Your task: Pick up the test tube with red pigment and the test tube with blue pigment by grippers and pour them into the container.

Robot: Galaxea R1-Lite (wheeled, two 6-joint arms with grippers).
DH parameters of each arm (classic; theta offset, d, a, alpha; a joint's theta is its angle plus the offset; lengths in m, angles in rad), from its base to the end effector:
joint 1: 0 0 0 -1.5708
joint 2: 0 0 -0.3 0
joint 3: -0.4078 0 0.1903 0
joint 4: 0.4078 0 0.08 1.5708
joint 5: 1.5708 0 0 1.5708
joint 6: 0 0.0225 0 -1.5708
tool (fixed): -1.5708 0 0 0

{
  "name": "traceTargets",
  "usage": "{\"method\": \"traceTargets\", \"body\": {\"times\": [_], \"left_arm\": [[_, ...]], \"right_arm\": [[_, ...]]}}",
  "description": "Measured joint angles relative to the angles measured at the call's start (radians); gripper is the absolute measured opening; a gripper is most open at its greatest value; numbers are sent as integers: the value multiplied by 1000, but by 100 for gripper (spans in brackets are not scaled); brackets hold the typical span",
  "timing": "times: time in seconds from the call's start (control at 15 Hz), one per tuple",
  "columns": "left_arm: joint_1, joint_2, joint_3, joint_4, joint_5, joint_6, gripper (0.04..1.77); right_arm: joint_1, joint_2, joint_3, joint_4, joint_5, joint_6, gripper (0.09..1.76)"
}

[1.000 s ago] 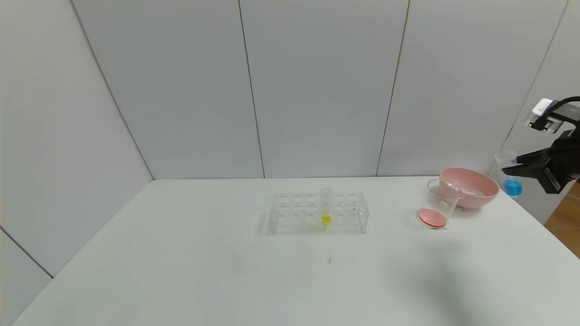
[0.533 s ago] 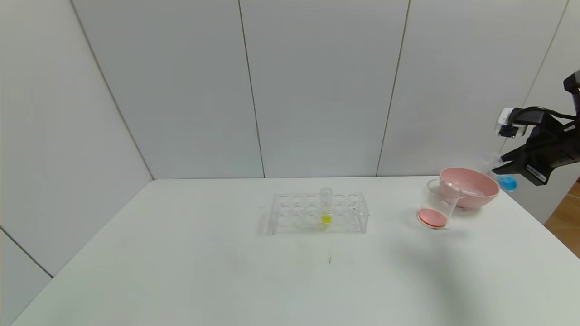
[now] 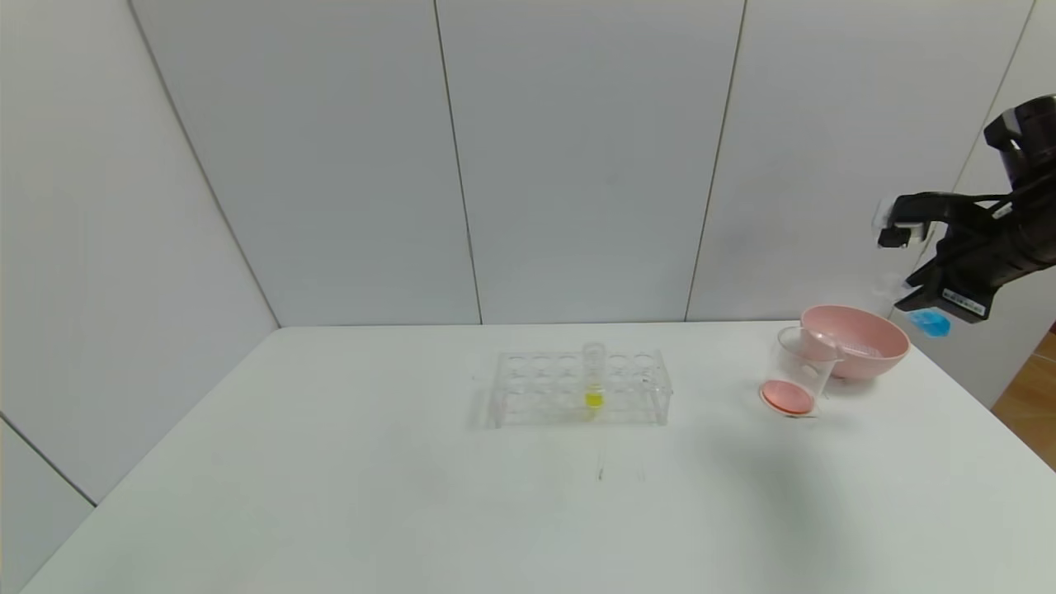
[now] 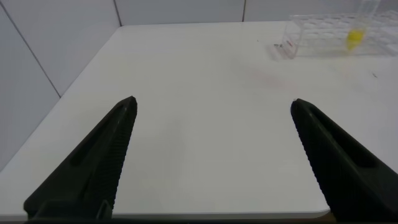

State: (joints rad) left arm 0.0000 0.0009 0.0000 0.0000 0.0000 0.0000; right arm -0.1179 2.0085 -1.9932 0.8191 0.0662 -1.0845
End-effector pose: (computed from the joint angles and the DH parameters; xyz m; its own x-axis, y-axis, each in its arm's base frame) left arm -0.0227 0.0000 0.0755 1.0000 0.0000 -0.0009 0.0000 1.0000 0.0000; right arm 0.3694 -0.0423 0.2686 0.6733 -0.0131 -0.7393 -0.6162 0.5426 -0.5709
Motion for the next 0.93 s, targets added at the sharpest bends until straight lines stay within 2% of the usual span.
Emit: {"method": "traceTargets", "body": {"times": [0.2, 0.47, 0.73, 0.93], "left_arm": [[0, 0, 0, 0, 0, 0, 176], [0, 0, 0, 0, 0, 0, 176], [0, 0, 0, 0, 0, 0, 176], [0, 0, 0, 0, 0, 0, 176]], "right_arm": [[40, 22, -6, -10, -75, 0, 47], [95, 49, -7, -2, -119, 24, 47], [133, 73, -7, -2, -268, 38, 47], [145, 89, -7, 11, -277, 40, 47]]}}
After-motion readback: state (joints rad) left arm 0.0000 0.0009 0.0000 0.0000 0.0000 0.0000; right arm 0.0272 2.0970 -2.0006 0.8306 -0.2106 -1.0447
